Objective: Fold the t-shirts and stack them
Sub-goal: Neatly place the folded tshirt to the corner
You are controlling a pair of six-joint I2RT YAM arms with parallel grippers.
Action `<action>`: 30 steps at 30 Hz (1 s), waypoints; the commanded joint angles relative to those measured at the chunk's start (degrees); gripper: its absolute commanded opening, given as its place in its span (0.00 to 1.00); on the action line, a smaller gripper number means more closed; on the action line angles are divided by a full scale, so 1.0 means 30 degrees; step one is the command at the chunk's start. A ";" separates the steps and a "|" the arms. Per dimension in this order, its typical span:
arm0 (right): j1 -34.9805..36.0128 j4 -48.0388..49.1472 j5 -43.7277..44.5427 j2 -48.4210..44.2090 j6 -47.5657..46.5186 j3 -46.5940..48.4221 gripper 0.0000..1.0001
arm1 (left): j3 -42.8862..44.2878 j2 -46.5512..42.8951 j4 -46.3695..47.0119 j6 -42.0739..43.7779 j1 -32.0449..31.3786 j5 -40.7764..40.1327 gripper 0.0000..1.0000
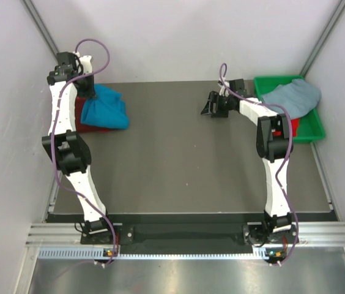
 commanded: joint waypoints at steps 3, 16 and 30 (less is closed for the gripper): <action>0.0045 0.0864 -0.0463 -0.1524 0.0261 0.0023 0.69 | 0.0822 -0.1058 0.0570 0.0497 0.0083 -0.1378 0.00; 0.0162 0.1127 -0.0434 -0.1553 0.0378 -0.0006 0.69 | 0.1848 -0.1058 0.0921 0.0936 0.0083 -0.2785 0.00; 0.0250 0.1215 -0.0464 -0.1553 0.0349 -0.0299 0.69 | -0.0055 -0.0619 0.1097 0.1873 0.0141 -0.6124 0.00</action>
